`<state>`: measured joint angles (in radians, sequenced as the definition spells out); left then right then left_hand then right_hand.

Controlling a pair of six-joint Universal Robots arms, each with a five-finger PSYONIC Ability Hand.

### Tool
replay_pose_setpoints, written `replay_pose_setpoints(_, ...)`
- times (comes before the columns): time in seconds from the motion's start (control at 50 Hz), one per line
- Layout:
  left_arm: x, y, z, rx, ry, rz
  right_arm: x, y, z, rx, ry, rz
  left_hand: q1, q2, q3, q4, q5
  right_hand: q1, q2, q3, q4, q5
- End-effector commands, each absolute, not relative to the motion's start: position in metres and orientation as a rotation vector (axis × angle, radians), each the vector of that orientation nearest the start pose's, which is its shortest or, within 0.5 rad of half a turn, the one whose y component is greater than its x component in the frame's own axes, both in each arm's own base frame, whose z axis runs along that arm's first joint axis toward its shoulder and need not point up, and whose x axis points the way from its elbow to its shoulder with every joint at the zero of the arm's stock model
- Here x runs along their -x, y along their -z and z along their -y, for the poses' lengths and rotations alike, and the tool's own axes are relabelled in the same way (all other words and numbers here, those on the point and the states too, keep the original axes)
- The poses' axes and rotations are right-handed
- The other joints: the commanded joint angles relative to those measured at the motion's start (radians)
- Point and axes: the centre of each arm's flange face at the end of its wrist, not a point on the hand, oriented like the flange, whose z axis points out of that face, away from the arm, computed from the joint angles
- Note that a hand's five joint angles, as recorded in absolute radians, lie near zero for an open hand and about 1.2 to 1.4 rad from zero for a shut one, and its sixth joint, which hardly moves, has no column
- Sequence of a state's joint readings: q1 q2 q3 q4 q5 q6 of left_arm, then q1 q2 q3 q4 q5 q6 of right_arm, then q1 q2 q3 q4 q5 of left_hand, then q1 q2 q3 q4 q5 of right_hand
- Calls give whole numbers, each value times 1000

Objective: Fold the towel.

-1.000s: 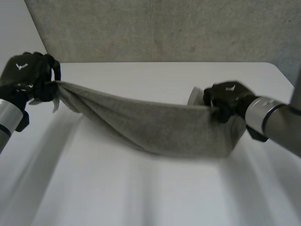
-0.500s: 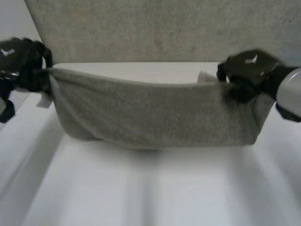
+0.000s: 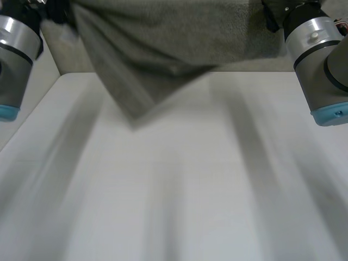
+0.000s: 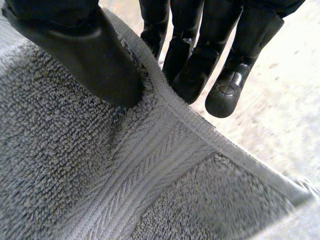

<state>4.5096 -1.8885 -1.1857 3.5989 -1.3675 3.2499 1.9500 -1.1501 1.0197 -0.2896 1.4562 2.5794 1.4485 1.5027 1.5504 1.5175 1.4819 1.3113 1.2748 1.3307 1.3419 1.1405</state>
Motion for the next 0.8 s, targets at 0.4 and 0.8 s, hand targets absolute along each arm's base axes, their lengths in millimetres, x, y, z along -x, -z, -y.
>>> replay_pose_setpoints(0.4,220,-165,314,-862,2174,-2310,-278,-153,319,1314,1738,-2291,-52,-106,-154,-121,-260,85,121,66,54,81)
replay_pose_setpoints(0.8,216,-201,285,-853,2267,-2221,-267,-195,296,1291,1777,-2270,-52,-106,-154,-121,-260,-868,-832,-888,-899,-872)
